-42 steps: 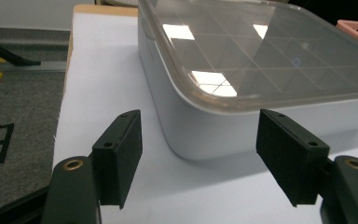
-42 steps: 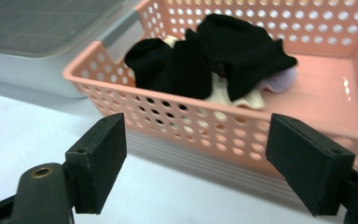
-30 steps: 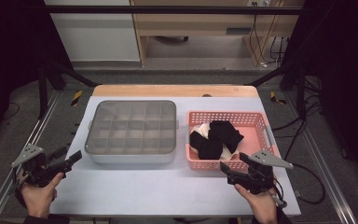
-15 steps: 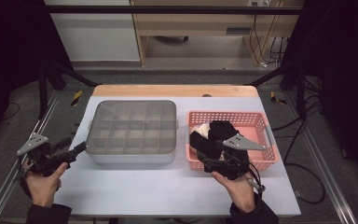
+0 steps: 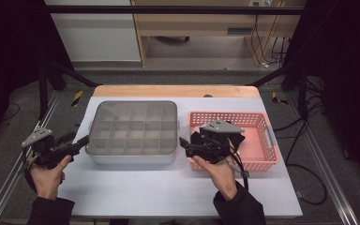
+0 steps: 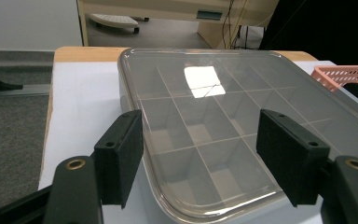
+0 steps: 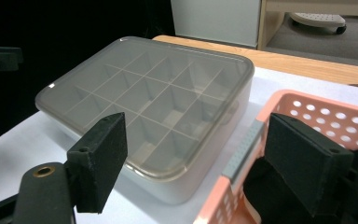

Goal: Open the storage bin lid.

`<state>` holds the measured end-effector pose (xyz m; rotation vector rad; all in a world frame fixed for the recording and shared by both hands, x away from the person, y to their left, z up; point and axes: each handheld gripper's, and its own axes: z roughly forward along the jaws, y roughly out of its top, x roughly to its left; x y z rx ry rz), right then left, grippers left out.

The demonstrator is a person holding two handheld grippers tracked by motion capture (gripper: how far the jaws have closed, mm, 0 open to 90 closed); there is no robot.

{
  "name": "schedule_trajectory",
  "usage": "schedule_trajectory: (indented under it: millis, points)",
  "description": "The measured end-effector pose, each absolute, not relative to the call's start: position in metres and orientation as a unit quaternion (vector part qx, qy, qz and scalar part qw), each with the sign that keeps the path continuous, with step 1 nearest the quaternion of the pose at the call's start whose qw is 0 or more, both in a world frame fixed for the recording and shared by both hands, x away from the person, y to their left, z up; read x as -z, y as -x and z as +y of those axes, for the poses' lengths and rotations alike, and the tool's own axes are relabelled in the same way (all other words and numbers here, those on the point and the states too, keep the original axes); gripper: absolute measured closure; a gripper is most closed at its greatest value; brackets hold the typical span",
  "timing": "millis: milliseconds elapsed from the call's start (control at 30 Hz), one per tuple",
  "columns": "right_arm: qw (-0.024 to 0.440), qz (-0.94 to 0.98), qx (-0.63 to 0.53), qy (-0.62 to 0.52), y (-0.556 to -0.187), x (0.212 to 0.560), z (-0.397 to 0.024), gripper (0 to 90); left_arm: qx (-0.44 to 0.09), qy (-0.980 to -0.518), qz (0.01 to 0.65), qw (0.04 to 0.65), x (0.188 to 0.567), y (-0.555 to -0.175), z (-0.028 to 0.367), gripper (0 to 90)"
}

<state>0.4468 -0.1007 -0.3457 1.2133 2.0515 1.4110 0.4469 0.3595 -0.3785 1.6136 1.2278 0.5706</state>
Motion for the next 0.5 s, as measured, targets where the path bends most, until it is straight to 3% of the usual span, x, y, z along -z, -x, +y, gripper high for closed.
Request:
schedule_trajectory:
  millis: [500]
  points:
    - [0.19, 0.73, -0.481, -0.447, -0.488, 0.349, -0.061, 23.3, -0.236, -0.668, 0.515, 0.483, 0.381, -0.474, 0.362, 34.3]
